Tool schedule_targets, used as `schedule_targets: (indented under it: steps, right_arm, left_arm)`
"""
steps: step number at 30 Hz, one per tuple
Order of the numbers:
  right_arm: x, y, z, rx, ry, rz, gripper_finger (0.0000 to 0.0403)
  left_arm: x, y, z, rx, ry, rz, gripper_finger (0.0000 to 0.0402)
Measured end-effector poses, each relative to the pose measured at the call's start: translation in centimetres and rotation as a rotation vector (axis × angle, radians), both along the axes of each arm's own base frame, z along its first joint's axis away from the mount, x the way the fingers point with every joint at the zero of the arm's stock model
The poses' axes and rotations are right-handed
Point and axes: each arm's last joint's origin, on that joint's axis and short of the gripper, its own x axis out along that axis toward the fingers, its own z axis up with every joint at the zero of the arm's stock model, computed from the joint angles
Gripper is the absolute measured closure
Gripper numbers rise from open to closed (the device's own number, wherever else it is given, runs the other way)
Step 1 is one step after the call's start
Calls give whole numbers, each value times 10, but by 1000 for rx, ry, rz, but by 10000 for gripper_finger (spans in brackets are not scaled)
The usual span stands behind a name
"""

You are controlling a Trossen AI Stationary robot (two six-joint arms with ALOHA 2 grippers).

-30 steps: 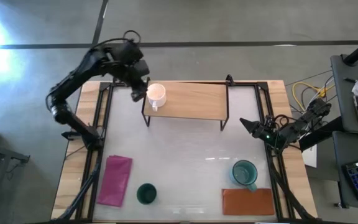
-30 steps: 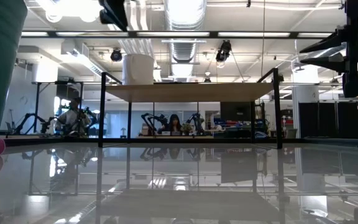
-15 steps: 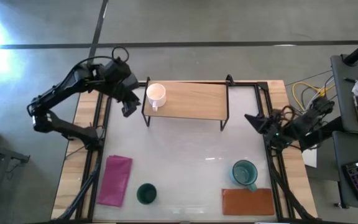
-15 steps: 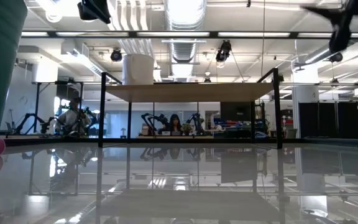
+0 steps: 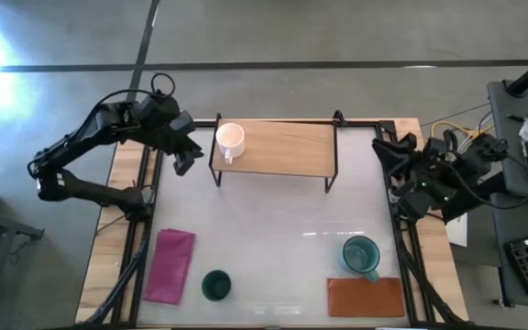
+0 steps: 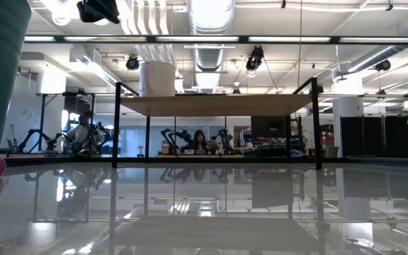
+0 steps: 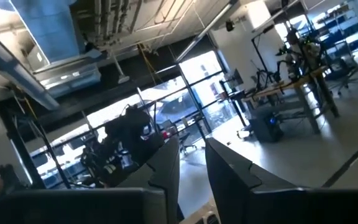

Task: Stack small to large cups/mugs on shelf
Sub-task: Put the blue mug on the shelf

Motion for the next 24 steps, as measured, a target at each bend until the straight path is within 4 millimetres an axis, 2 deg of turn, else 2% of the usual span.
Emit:
schedule_targets:
  steps: [2, 5, 8, 11, 14, 18, 21, 24]
  right_arm:
    - [5, 3, 8, -9, 28, -19, 330]
    - [14, 8, 10, 74, 75, -89, 324]
    - [24, 15, 2, 39, 227, -112, 319]
    - [26, 16, -11, 129, 370, -56, 312]
    - [17, 12, -22, 314, 604, -3, 305]
    - [7, 13, -30, 545, 1050, -57, 294]
    - [19, 26, -35, 608, 1184, 77, 286]
    - [28, 35, -45, 676, 1321, 90, 284]
  left_arm:
    - [-3, -1, 3, 11, -21, 2, 317]
    - [-8, -3, 5, 21, -38, 5, 317]
    - [-11, -4, 7, 26, -48, 4, 317]
    - [-13, -5, 7, 27, -49, 5, 317]
    - [-14, -5, 7, 29, -49, 2, 317]
    - [-14, -5, 8, 51, -45, -19, 317]
    - [-12, -5, 6, 49, -36, -19, 317]
    - [-9, -3, 1, 42, -17, -20, 317]
